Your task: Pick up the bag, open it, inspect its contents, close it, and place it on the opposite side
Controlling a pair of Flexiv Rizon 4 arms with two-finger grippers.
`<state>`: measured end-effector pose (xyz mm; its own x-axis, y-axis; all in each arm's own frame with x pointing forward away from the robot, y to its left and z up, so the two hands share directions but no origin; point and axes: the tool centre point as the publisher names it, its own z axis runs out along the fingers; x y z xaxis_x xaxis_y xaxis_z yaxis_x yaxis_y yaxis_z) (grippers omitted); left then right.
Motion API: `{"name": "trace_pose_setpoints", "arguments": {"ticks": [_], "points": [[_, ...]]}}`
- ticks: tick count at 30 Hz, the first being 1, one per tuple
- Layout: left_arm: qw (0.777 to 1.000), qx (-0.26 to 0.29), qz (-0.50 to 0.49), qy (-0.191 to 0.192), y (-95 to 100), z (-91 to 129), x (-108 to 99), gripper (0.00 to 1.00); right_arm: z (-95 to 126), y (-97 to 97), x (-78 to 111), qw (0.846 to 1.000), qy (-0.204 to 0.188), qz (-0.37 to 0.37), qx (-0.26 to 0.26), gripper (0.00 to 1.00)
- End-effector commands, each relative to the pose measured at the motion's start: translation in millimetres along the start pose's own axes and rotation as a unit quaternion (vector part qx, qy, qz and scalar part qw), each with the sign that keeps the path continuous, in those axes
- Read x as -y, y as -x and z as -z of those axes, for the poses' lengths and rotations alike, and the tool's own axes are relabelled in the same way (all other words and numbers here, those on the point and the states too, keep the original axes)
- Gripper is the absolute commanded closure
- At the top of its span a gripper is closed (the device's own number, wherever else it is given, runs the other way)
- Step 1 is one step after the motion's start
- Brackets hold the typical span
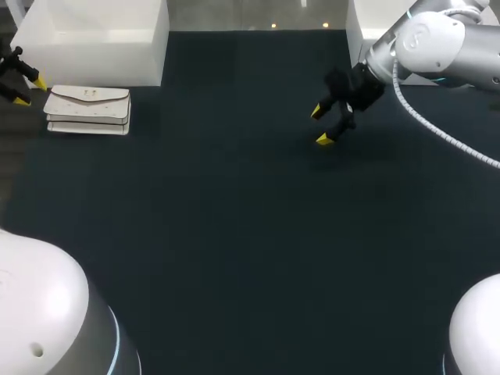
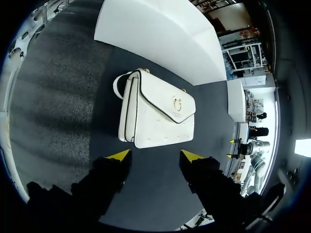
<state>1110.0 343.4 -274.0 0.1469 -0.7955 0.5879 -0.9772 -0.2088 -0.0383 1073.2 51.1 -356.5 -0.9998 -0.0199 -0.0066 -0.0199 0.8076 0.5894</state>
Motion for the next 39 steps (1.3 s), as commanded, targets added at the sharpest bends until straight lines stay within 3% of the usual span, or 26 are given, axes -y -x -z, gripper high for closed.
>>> {"name": "trace_pose_setpoints", "arguments": {"ticks": [1, 8, 17, 21, 28, 34, 39], "points": [[0.999, -0.039, 0.002, 0.028, 12.6, -6, 18, 0.39, 0, 1.5, 0.3, 1.0, 0.0, 0.0, -0.002, 0.0], [0.999, -0.044, 0.008, 0.029, 21.7, -10, 28, 0.51, 0, 1.5, 0.3, 1.0, 0.0, 0.0, -0.002, 0.0], [0.997, -0.068, 0.003, 0.025, 30.8, -18, 33, 0.42, 0, 1.5, 0.3, 1.0, 0.0, 0.0, -0.002, 0.0], [0.996, -0.085, -0.002, 0.021, 33.9, -20, 37, 0.29, 0, 1.5, 0.3, 1.0, 0.0, 0.0, -0.002, 0.0], [0.994, -0.108, -0.006, 0.026, 35.3, -27, 45, 0.28, 0, 1.5, 0.3, 1.0, 0.0, 0.0, -0.002, 0.0], [0.993, -0.113, -0.014, 0.032, 28.8, -35, 53, 0.33, 0, 1.5, 0.3, 1.0, 0.0, 0.0, -0.002, 0.0], [0.993, -0.114, -0.013, 0.039, 27.4, -41, 56, 0.45, 0, 1.5, 0.3, 1.0, 0.0, 0.0, -0.002, 0.0]]}}
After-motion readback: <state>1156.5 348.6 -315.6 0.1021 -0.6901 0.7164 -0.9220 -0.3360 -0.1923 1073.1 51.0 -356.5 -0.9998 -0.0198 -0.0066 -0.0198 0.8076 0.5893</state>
